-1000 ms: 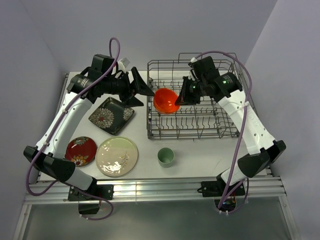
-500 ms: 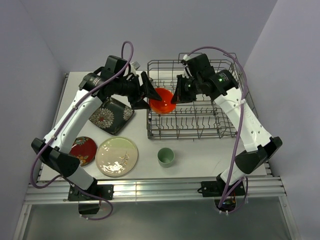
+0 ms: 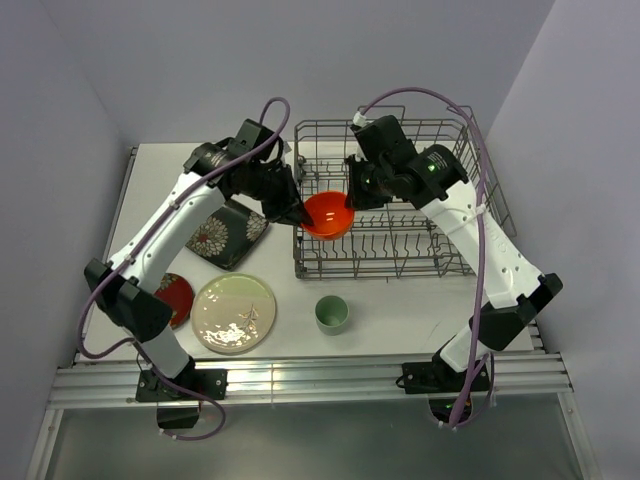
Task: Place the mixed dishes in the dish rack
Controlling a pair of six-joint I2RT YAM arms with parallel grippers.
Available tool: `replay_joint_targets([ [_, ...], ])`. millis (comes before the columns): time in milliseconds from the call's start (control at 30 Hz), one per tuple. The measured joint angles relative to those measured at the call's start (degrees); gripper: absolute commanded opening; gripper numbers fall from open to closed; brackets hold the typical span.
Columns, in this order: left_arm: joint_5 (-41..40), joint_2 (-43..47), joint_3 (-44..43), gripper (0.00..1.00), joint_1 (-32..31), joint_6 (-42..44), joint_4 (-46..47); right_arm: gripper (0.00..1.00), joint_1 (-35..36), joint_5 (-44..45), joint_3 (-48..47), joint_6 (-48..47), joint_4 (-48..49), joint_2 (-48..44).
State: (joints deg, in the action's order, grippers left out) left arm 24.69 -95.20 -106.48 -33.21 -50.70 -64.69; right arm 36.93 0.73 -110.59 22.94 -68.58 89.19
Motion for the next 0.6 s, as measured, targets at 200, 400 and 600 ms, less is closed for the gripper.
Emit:
replay_joint_targets([
  [200, -0.3, -4.9, -5.5, 0.0, -0.9, 1.2, -2.4, 0.02, 0.4, 4.7, -0.7, -2.3, -0.7, 0.5],
  [400, -0.3, -5.3, -7.4, 0.0, -0.9, 2.6, -4.1, 0.2, 0.7, 4.8, -1.2, -3.1, -0.7, 0.5],
  [600, 0.1, -6.0, -8.1, 0.0, -0.5, 5.4, -8.1, 0.55, 1.0, 4.2, -2.4, -3.9, -0.3, 0.4],
])
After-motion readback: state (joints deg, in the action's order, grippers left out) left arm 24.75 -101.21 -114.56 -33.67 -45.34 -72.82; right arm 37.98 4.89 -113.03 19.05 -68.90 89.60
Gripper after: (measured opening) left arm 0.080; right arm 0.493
